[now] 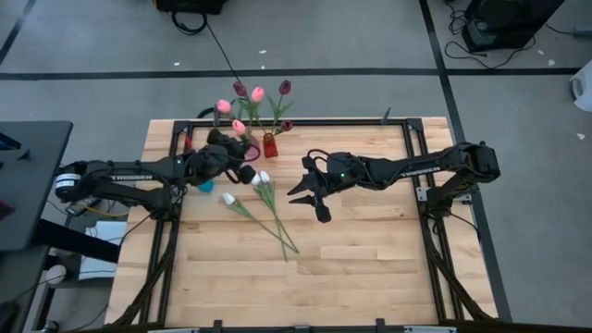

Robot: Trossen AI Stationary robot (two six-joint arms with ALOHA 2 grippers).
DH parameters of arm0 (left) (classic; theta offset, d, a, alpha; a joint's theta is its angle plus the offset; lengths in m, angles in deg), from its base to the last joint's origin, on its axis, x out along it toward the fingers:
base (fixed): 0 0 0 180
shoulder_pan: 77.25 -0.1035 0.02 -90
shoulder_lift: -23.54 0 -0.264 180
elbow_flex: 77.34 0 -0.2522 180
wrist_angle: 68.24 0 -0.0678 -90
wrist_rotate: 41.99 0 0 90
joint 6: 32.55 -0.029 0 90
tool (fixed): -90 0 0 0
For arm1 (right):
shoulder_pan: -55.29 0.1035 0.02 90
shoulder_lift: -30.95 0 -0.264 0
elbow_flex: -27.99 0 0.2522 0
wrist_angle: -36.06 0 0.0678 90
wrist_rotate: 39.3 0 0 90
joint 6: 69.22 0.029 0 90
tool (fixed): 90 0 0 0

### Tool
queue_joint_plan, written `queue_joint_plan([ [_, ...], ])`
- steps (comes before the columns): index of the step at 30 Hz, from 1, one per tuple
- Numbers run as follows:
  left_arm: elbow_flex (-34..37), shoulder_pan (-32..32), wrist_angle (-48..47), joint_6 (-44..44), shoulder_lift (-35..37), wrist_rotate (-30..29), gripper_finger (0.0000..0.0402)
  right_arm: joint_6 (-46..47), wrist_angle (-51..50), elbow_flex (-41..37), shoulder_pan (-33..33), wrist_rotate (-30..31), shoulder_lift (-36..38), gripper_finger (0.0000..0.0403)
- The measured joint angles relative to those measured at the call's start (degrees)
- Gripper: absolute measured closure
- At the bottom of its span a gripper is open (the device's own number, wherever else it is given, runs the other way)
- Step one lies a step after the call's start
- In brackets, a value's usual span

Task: Sort flowers into vase by color
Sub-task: Put the pink flower into the purple vase

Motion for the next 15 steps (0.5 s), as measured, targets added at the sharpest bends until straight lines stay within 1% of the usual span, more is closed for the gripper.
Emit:
queue_joint_plan([
  [5,0.1,-2.0,0.8,0.3,0.1,2.8,0.0392,-0.1,0.0,0.0,0.5,0.0,0.0,0.0286],
  [12,-1.7,-2.0,0.9,0.3,0.6,2.8,0.0392,-0.1,0.0,0.0,0.4,0.0,0.0,0.0286],
  [15,-3.1,-2.0,0.6,-1.3,0.6,2.3,0.0392,-0.2,0.0,0.0,0.4,0.0,0.0,0.0286],
])
